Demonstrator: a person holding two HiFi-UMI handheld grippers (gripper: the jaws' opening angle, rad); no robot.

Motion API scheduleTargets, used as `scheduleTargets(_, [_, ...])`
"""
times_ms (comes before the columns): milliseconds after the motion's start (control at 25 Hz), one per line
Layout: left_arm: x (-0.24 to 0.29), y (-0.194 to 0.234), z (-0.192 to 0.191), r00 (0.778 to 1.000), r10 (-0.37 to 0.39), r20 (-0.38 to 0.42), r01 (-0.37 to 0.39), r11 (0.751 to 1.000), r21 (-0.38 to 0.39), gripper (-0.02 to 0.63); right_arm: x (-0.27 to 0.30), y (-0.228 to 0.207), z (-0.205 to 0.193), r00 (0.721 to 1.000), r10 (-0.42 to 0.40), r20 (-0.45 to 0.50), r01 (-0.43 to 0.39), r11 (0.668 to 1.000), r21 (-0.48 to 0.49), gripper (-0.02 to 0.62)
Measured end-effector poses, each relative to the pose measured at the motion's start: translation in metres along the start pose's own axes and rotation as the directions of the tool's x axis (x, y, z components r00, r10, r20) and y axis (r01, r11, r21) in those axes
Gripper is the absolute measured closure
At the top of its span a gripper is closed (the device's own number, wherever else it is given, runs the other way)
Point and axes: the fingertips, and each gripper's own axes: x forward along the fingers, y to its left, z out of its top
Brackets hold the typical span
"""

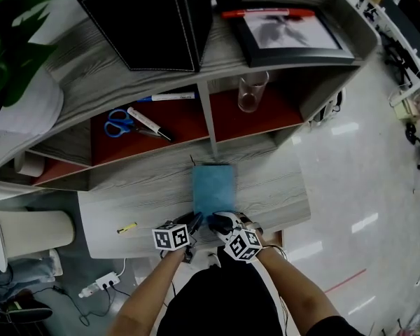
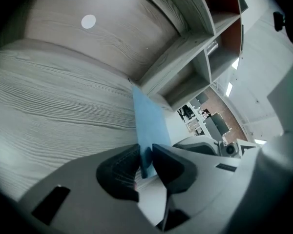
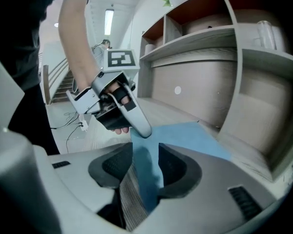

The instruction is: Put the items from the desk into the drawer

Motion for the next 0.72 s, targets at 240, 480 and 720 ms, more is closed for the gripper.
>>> scheduleTargets(240, [-0.008, -0.012, 0.005, 1.000, -0.011, 0.028, 0.012, 1.000, -0.027, 0.525, -0.016, -0.013, -0.010, 0.996, -0.081, -0.040, 0.085, 0.989, 0.117, 0.369])
scheduleTargets(480, [-0.015, -0.031, 0.008, 0.998, -0.013, 0.056, 0.018, 0.996, -0.087, 0.537, -0.016, 0.004, -0.018, 0.972, -0.202, -0.120, 0.194, 0.978, -0.075, 0.327])
scheduleTargets(720, [-0.019, -0.047, 0.006, 0.997, -0.030, 0.068, 0.040, 0.986, -0.159, 0.543, -0.003, -0.003, -0.012, 0.928, -0.335, -0.163, 0.315, 0.939, -0.140, 0.327])
